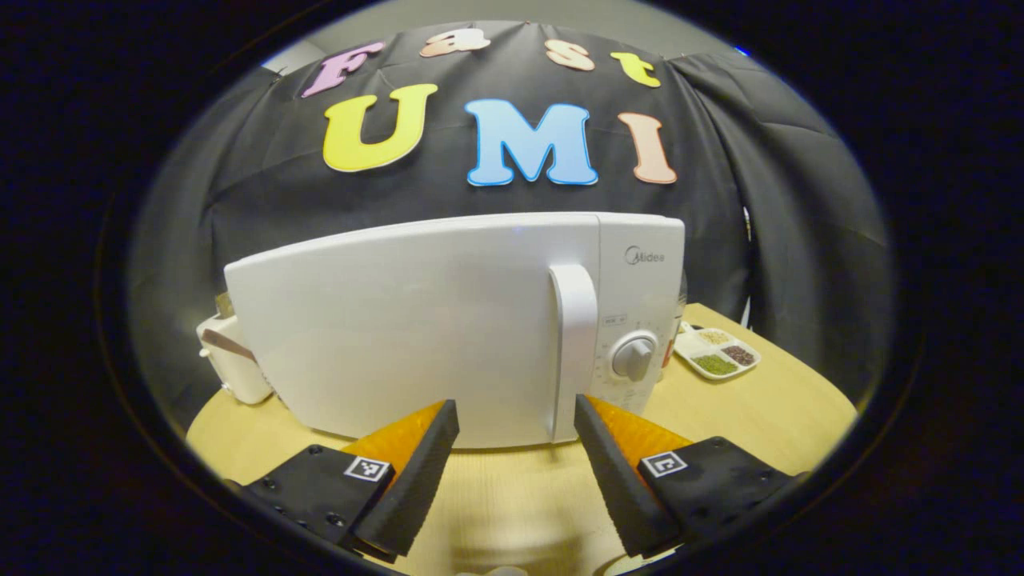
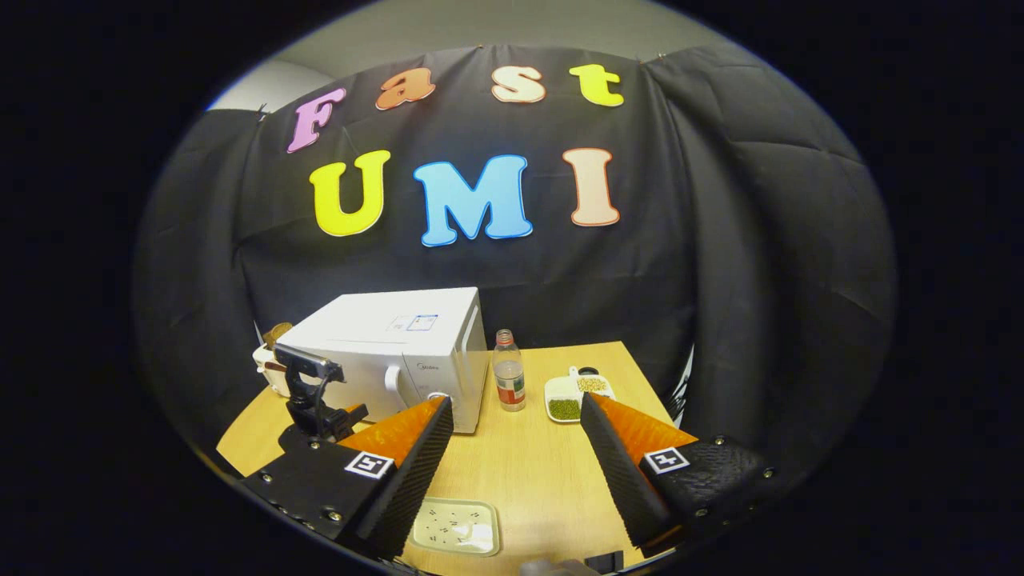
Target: Open the microwave oven with the left hand, put the food in, and close the microwave oven.
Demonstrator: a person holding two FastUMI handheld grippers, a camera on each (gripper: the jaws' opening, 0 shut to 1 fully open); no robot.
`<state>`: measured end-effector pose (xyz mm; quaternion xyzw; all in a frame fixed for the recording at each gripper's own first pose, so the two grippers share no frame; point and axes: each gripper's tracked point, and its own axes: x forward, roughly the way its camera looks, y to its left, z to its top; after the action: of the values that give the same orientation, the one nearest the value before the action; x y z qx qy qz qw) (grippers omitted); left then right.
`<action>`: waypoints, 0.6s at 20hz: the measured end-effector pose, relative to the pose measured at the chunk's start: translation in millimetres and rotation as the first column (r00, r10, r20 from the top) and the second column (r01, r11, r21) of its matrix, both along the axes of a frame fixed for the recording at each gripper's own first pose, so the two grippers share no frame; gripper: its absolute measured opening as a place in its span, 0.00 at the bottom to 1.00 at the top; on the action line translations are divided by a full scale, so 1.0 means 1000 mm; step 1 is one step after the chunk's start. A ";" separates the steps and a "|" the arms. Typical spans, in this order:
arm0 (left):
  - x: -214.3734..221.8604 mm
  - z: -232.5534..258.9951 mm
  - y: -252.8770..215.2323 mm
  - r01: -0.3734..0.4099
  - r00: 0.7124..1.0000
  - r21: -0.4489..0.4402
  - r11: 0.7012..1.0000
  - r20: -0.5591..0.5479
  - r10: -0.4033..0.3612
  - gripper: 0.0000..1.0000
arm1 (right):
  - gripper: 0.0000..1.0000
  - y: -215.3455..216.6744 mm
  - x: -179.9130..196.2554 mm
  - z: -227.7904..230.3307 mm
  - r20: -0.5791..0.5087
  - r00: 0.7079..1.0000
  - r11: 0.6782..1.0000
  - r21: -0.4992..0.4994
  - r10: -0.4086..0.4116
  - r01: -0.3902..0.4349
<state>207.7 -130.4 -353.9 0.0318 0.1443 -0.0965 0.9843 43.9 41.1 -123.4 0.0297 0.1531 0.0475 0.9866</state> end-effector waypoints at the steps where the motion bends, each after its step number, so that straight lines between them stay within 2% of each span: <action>1: -0.007 0.012 0.006 0.004 1.000 0.017 1.000 0.011 -0.004 0.98 | 0.98 0.003 -0.001 0.007 0.014 1.000 1.000 0.003 0.009 -0.009; 3: -0.024 0.047 0.020 0.004 0.999 0.031 1.000 0.043 -0.005 0.95 | 0.98 0.008 -0.001 0.019 0.041 0.999 1.000 0.022 0.019 -0.020; 5: -0.044 0.094 0.036 -0.006 0.996 0.011 1.000 0.090 0.005 1.00 | 0.98 0.012 -0.003 0.031 0.071 0.997 0.999 0.045 0.022 -0.025; 6: -0.057 0.119 0.043 -0.004 0.993 -0.004 1.000 0.114 0.004 0.95 | 0.98 0.014 -0.004 0.037 0.083 0.996 0.998 0.055 0.027 -0.031; 9: -0.090 0.195 0.072 -0.029 0.979 -0.017 0.999 0.202 0.032 0.98 | 0.98 0.015 -0.005 0.053 0.137 0.990 0.998 0.051 0.024 -0.031; 12: -0.122 0.247 0.103 -0.077 0.969 -0.011 0.997 0.233 0.078 0.97 | 0.98 0.011 -0.009 0.064 0.158 0.987 0.998 0.054 0.006 -0.014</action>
<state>85.3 -27.1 -107.0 0.0364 0.0289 -0.0537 0.9975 35.0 52.6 -59.0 0.0521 0.0736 0.0589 0.9942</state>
